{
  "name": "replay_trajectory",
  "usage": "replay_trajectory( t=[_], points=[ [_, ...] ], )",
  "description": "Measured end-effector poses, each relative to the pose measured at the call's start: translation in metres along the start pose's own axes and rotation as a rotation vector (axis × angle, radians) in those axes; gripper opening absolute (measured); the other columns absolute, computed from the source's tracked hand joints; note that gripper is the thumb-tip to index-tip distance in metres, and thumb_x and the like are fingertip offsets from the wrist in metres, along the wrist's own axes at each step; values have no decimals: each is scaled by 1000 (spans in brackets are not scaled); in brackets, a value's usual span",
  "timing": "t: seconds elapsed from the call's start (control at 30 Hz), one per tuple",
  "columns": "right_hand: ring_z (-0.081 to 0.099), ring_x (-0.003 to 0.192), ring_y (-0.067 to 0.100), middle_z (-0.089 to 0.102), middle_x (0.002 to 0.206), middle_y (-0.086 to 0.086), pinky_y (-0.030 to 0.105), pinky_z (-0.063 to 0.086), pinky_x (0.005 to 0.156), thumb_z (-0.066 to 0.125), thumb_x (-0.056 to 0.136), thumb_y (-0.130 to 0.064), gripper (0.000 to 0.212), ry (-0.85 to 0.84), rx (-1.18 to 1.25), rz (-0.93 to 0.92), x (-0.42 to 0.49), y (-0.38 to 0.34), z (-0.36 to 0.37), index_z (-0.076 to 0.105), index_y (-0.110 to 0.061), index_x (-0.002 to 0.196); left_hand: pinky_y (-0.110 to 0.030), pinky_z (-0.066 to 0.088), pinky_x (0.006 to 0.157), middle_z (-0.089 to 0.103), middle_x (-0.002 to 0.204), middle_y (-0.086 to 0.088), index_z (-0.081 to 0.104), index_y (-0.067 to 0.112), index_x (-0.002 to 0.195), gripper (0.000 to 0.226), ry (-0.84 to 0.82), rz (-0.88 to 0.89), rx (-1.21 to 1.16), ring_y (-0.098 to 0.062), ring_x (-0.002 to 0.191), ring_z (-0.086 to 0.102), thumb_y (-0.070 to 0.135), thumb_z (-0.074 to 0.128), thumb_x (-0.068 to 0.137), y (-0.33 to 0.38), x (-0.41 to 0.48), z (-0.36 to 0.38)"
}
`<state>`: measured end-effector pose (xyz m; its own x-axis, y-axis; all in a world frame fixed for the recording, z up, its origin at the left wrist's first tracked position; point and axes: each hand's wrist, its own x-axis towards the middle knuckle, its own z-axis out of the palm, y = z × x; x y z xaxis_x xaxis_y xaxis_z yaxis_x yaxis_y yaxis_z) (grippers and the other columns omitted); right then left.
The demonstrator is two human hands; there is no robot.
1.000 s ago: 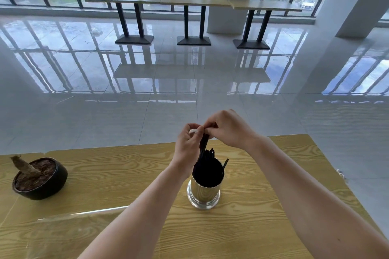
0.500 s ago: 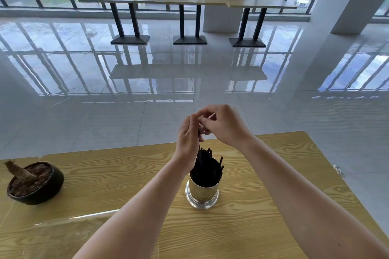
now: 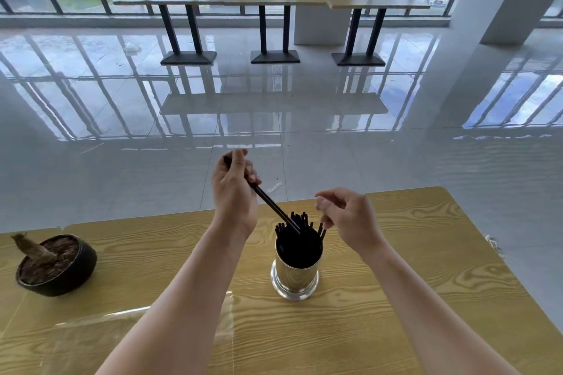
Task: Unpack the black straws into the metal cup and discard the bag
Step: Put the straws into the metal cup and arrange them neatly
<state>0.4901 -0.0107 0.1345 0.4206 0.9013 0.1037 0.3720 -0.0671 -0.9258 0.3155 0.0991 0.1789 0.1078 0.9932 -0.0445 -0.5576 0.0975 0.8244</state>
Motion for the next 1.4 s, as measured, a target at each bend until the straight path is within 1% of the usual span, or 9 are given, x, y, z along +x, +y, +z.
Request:
replay_trajectory(
  t=[0.1, 0.2, 0.33, 0.43, 0.7, 0.97, 1.17, 1.27, 1.4],
  points=[
    [67, 56, 18, 73, 74, 5, 33, 59, 55, 71, 94, -21, 7, 70, 93, 34, -13, 1, 8, 73, -22, 100, -26, 38, 58, 46, 62, 2, 57, 13, 95, 22, 86, -86, -227, -11, 53, 42, 21, 40, 107, 9, 8, -12],
    [65, 60, 15, 72, 85, 9, 30, 58, 56, 70, 93, -30, 25, 169, 250, 108, -26, -5, 20, 70, -15, 114, -26, 36, 59, 43, 63, 3, 51, 15, 89, 23, 123, -196, -450, -11, 51, 41, 18, 36, 107, 12, 9, -23],
    [72, 82, 23, 77, 97, 10, 33, 62, 72, 63, 92, -39, 46, 16, 904, 243, -44, -22, 36, 60, -9, 128, -25, 36, 58, 41, 59, 3, 48, 16, 81, 28, 198, -317, -639, -12, 47, 37, 18, 34, 106, 7, 4, -33],
    [71, 96, 30, 69, 126, 21, 36, 62, 80, 53, 95, -44, 58, -57, 1197, 188, -49, -33, 43, 55, -1, 134, -24, 36, 58, 40, 59, 3, 48, 15, 81, 30, 252, -386, -692, -11, 49, 36, 21, 34, 106, 1, -3, -35],
    [65, 68, 20, 76, 108, 17, 27, 56, 58, 47, 106, -24, 27, 201, 848, 120, -35, -50, 50, 64, -7, 119, -36, 51, 69, 55, 76, -8, 52, 11, 83, 29, 285, -494, -678, -20, 66, 53, 23, 38, 107, -14, -28, -27],
    [65, 65, 20, 78, 97, 15, 29, 57, 57, 64, 94, -31, 21, 266, 697, 5, -33, -55, 37, 70, -12, 92, -44, 53, 88, 73, 84, -16, 56, 11, 91, 23, 218, -529, -542, -30, 87, 69, 24, 43, 105, -21, -44, -19],
    [68, 58, 14, 80, 88, -2, 27, 57, 52, 61, 99, -29, 21, 228, 199, -172, -15, -59, -29, 69, -11, 93, -36, 51, 73, 69, 89, -7, 63, 14, 100, 6, 220, -322, 93, -21, 81, 63, 17, 59, 96, -31, -49, -63],
    [69, 56, 12, 79, 83, -3, 30, 59, 50, 60, 91, -41, 27, 135, -20, -149, -13, -55, -43, 68, -16, 90, -32, 51, 67, 68, 94, -7, 64, 14, 107, 13, 122, -286, 495, -18, 79, 61, 13, 62, 94, -43, -58, -81],
    [67, 53, 6, 76, 81, -4, 25, 56, 49, 63, 96, -30, 15, 64, -215, -102, -8, -44, -28, 66, -17, 88, -35, 56, 75, 68, 94, 0, 62, 23, 118, 30, -54, -242, 890, -15, 81, 64, 23, 69, 89, -62, -70, -81]
  ],
)
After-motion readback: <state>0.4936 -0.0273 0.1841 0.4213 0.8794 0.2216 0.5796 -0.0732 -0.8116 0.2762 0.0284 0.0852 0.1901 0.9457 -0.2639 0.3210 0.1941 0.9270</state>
